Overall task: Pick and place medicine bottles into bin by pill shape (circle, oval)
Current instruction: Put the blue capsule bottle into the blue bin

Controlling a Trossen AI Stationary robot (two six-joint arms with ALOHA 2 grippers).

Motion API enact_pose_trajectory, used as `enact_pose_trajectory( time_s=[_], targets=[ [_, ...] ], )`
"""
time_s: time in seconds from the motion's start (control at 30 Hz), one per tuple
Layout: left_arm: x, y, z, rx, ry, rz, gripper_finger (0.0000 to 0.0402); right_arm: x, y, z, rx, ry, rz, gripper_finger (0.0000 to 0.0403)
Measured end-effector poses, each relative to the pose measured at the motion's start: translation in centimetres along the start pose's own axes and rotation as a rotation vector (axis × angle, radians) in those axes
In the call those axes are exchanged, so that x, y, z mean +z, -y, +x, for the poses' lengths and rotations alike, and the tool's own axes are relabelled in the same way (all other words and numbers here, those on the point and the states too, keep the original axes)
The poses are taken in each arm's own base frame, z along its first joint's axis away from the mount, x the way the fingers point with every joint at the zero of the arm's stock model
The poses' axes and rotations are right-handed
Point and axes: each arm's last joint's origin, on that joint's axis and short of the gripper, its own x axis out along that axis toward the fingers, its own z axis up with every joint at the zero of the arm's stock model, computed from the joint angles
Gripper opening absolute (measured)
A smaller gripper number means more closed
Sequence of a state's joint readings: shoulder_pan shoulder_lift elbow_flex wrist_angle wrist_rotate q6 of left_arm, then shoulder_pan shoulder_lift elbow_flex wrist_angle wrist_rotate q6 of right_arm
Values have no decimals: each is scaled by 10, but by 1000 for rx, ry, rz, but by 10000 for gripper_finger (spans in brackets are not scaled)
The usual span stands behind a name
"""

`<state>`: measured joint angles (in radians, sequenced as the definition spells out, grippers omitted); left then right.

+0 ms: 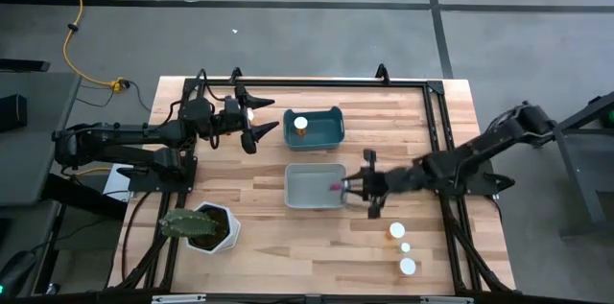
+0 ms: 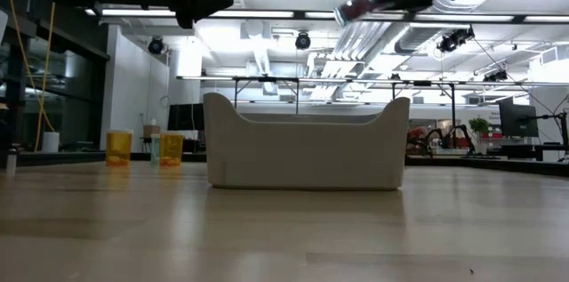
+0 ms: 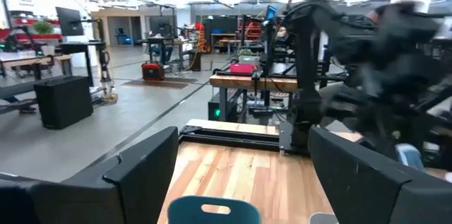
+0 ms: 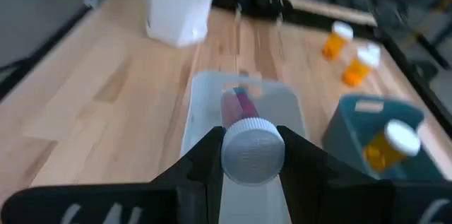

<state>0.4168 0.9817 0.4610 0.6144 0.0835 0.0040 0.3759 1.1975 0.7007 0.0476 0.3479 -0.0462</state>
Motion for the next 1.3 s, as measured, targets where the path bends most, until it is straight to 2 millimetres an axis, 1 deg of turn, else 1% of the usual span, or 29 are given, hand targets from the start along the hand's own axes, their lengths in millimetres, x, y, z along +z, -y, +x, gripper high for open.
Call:
enact_pose_trajectory(
  time_s=[0.1, 0.23, 0.37, 0.47, 0.53, 0.6, 0.67, 0.8, 0.93, 1.07, 1.17, 1.3],
  targets=[
    [0, 2, 0, -35, -2, 12, 307, 0, 24, -5, 29, 55, -22, 94],
    [-2, 7, 1, -74, -13, 47, 307, 7, 47, -8, 54, 90, -62, 94],
    [-2, 9, 2, -65, -13, 77, 307, 19, 64, -8, 59, 100, -85, 94],
    [-2, 9, 2, -37, -11, 75, 307, 20, 71, -4, 62, 44, -75, 94],
    [-2, 9, 2, -35, -11, 74, 307, 21, 72, 0, 63, -3, -63, 94],
    [-2, 9, 2, -36, -12, 70, 307, 22, 69, 8, 63, -57, -46, 94],
    [-2, 9, 2, -38, -15, 53, 307, 22, 64, 20, 48, -162, -53, 94],
    [-6, 10, 2, -41, -50, 45, 307, 29, 53, 46, 60, -385, -106, 94],
    [-8, 10, 1, -42, -76, 43, 307, 39, 47, 66, 84, -490, -109, 94],
    [-8, 10, 1, -42, -76, 43, 307, 43, 44, 79, 87, -571, -76, 94],
    [-8, 10, 1, -41, -70, 44, 307, 38, 42, 85, 82, -672, -48, 94],
    [-8, 9, 1, -40, -72, 29, 307, 34, 45, 92, 5, -712, -112, 94]
  ],
)
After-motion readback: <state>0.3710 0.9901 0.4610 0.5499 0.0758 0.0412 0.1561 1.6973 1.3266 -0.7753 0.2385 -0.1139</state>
